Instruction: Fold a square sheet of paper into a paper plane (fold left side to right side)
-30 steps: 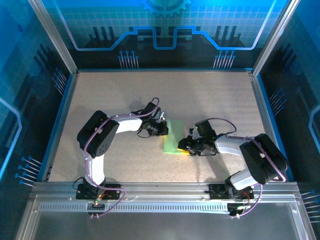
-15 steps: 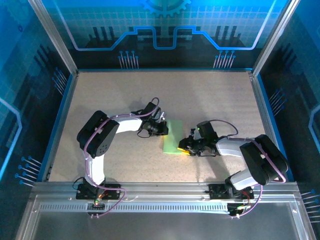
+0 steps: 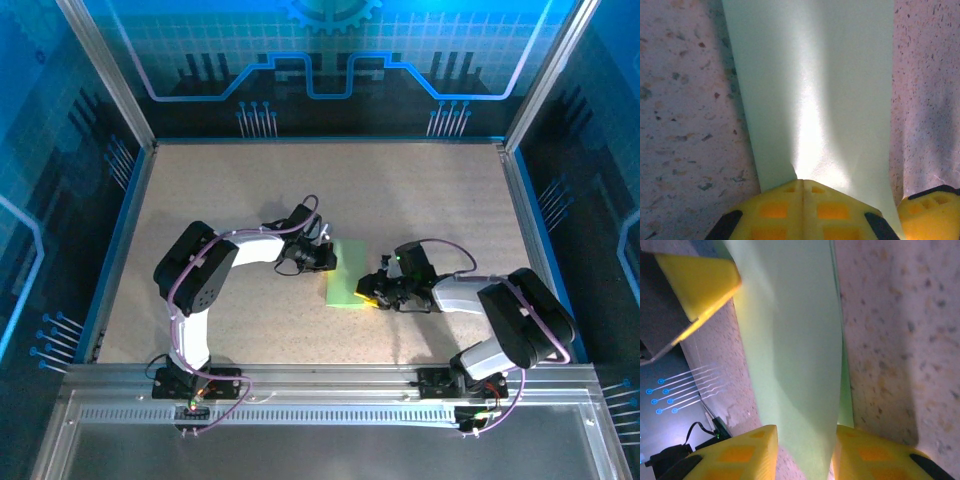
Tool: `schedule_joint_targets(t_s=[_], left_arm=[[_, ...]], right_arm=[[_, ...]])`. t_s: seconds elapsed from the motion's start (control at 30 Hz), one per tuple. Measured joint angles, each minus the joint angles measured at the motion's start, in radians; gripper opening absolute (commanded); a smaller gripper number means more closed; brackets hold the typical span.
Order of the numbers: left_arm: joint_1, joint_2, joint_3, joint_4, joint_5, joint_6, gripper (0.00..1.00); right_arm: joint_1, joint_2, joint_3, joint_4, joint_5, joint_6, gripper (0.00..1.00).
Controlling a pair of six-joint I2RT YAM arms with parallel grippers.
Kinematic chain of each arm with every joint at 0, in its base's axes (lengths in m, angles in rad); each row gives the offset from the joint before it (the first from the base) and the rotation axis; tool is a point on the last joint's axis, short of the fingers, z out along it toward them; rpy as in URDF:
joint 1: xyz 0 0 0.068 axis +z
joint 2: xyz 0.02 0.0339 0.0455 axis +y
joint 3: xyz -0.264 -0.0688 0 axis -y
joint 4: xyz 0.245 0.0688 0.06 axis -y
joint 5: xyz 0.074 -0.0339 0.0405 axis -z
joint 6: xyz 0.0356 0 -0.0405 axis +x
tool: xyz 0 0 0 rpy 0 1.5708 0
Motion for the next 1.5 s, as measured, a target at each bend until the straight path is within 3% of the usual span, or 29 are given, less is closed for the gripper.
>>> schedule_joint_targets(t_s=[0.37,0.9,1.5], left_arm=[[0.000,0.000,0.000,0.000,0.000,0.000,0.00],[0.000,0.000,0.000,0.000,0.003,0.003,0.00],[0.000,0.000,0.000,-0.001,0.004,0.004,0.00]], right_arm=[[-0.009,0.021,0.000,0.032,0.011,-0.016,0.35],[-0.076,0.124,0.073,0.016,-0.148,-0.049,0.34],[-0.090,0.161,0.184,-0.009,-0.036,-0.170,0.29]])
